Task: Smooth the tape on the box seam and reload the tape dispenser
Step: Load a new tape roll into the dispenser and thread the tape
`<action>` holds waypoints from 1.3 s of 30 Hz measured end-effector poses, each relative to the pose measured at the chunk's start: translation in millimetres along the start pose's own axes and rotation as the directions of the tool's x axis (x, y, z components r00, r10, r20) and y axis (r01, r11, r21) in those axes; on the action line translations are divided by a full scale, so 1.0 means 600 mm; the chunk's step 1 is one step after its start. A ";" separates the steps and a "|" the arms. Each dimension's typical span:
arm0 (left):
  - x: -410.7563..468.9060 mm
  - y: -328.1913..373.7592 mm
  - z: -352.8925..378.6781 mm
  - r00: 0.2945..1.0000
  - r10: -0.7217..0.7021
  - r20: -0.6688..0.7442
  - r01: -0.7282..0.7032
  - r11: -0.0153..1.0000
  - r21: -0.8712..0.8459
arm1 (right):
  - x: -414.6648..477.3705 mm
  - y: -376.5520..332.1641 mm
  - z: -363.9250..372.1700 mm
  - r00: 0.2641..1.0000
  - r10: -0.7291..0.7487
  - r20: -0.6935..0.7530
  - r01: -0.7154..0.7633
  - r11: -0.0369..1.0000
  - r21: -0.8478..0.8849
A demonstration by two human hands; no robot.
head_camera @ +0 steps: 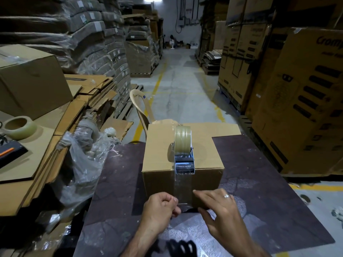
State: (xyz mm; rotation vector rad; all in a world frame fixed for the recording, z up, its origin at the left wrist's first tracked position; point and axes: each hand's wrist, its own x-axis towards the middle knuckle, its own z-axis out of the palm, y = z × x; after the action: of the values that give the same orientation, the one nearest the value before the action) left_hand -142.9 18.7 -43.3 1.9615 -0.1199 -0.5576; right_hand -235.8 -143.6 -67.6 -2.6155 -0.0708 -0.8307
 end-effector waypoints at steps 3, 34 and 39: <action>-0.002 -0.001 -0.001 1.000 -0.003 0.028 0.004 0.999 -0.038 | 0.001 0.018 0.015 0.998 -0.019 0.053 0.021 0.999 -0.034; -0.008 -0.044 -0.033 0.985 0.174 -0.011 -0.174 0.985 -0.016 | 0.023 0.018 0.026 1.000 0.006 -0.011 -0.005 0.996 0.093; -0.012 -0.037 -0.028 0.968 0.248 -0.029 -0.249 0.968 -0.018 | 0.035 0.007 0.020 0.973 0.207 0.104 -0.226 0.948 0.226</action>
State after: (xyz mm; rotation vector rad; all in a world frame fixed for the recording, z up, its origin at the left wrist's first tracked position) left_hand -145.6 45.2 -54.7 1.8968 -0.3370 -0.3666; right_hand -211.4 -144.5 -66.3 -2.3774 0.0898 -0.6027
